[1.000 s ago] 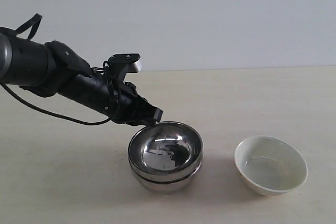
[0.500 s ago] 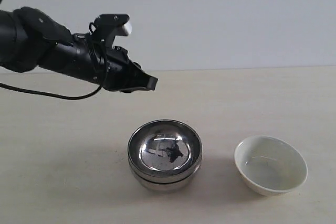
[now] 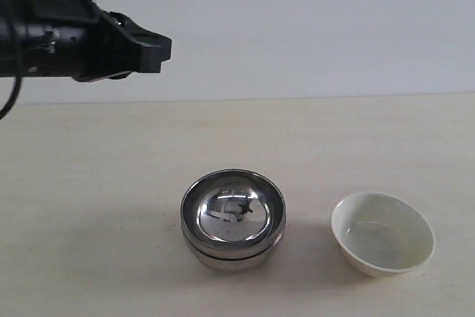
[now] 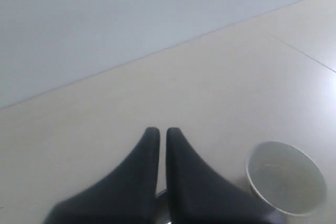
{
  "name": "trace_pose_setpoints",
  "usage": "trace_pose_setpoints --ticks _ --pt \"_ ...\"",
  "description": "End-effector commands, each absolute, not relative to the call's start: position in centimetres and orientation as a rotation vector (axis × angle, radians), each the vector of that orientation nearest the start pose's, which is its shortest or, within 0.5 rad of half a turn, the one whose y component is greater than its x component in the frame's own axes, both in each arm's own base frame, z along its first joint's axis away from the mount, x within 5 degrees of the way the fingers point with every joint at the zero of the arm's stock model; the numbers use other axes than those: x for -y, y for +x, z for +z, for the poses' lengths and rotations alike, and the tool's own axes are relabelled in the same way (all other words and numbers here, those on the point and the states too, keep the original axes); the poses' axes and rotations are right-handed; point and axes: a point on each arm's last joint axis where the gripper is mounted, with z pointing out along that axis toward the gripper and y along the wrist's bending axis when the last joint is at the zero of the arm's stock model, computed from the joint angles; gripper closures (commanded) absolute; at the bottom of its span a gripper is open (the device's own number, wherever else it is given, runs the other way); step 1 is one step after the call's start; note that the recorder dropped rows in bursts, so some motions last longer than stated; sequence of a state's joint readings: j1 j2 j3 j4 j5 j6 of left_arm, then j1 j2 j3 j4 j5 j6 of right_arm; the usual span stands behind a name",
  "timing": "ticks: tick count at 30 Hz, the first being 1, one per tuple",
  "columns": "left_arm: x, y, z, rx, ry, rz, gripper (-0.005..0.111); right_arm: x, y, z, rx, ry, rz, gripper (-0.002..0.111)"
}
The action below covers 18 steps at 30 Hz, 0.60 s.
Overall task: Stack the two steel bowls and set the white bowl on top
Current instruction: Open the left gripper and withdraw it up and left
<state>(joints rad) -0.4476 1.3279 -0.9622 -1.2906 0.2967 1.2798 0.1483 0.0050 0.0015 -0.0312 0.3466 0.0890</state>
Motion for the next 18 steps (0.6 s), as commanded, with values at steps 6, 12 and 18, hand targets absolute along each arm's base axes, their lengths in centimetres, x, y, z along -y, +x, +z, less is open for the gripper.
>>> trace_pose_setpoints --ticks 6,12,18 --pt "10.0 15.0 34.4 -1.585 0.548 -0.55 0.103 -0.7 5.3 18.2 -1.825 -0.077 0.133 0.108" --pt "6.7 9.1 33.9 -1.419 0.51 -0.538 0.103 -0.7 5.3 18.2 -1.825 -0.077 0.133 0.108" --pt "3.3 5.2 33.2 -1.297 0.329 -0.494 0.103 -0.7 5.3 18.2 -1.825 -0.077 0.133 0.108"
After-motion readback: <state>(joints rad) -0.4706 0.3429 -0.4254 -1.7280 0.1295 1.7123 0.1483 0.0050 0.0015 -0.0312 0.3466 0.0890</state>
